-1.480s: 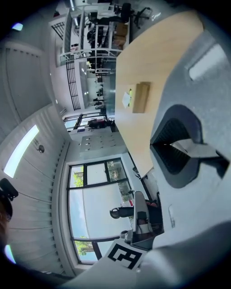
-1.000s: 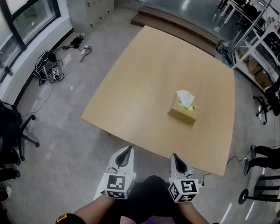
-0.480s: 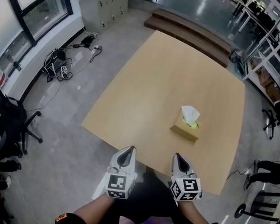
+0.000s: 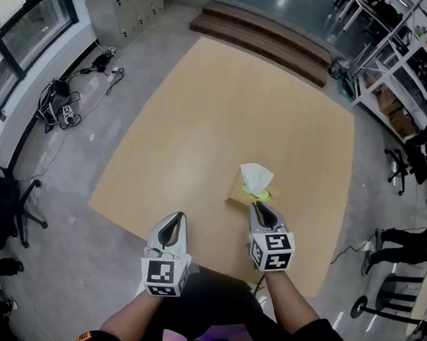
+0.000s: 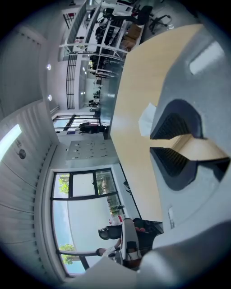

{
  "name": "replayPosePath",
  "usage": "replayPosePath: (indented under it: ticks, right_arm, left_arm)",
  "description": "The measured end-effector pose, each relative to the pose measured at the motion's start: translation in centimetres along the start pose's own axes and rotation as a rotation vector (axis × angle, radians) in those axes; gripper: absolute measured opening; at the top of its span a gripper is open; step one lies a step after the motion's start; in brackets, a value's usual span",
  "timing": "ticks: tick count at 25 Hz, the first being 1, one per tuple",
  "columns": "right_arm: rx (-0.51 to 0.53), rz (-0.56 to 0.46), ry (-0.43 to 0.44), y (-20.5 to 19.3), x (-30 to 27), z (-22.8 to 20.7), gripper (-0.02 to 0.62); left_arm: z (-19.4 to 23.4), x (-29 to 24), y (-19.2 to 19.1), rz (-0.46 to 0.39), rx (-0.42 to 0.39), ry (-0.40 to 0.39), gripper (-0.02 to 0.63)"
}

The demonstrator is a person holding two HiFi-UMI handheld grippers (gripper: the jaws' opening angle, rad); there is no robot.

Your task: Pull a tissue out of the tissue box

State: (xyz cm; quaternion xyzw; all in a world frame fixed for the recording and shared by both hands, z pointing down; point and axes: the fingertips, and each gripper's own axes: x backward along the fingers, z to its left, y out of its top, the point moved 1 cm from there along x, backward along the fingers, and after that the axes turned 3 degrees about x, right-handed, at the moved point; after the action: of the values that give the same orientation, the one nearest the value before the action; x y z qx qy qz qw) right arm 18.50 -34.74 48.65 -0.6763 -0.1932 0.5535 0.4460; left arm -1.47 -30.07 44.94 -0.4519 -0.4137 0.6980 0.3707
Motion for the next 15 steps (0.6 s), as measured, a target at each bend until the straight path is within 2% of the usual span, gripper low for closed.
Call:
replayPosePath:
  ticks: [6,15]
  right_arm:
    - [0.023,0.138,-0.038,-0.3,-5.0,-2.6,0.106]
    - [0.040,0.308,-0.083,-2.2,-7.9,-3.9,0.120]
  left_arm:
    - [0.8,-2.2,-0.9,0.045,0.007,0.021,0.018]
    - [2.0,-3.9,-1.1,0.068,0.031,0.044,0.018]
